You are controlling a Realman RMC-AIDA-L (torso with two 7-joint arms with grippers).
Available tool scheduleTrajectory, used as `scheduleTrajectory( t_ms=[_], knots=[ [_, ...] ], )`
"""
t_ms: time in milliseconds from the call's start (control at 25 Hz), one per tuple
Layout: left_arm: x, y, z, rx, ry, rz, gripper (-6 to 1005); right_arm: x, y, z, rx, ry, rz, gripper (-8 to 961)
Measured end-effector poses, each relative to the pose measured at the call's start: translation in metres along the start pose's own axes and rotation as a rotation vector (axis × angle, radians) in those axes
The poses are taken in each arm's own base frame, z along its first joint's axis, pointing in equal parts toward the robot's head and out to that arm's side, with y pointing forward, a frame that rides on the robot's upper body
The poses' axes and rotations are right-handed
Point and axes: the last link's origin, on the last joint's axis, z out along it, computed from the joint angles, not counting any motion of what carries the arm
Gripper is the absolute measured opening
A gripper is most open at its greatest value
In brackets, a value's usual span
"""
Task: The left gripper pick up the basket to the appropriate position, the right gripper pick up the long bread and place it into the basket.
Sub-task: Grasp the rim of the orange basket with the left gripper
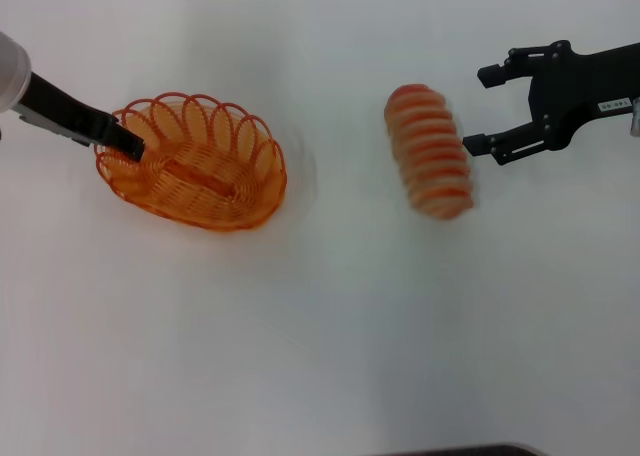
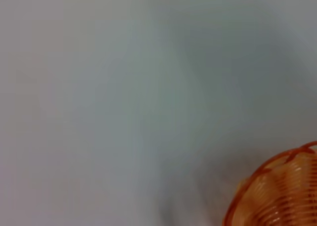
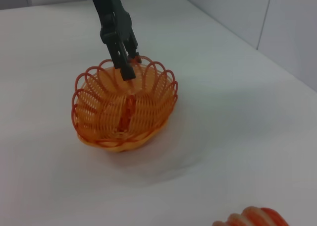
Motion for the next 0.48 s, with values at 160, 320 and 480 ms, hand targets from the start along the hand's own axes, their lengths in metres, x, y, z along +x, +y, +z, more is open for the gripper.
scheduleTrajectory(
  t_ms=[160,320,480],
  knots=[
    [-0.0008,0.0054,0.0041,-0.005,-0.014,0.016,693,0.0001,-0.0007,-0.0004,0.003,0.002,-0.001,933],
    [0.0004,0.0070,0.0066,0.002,-0.009,0.024,621,0.0002,-0.0009,-0.0006,0.004,0.003,-0.002,932],
    [0.0017,0.0073,0.0081,0.007,0.005,0.016,549,0.0004,-0.0015,-0.0012,0.006,0.004,-0.003,932]
  ],
)
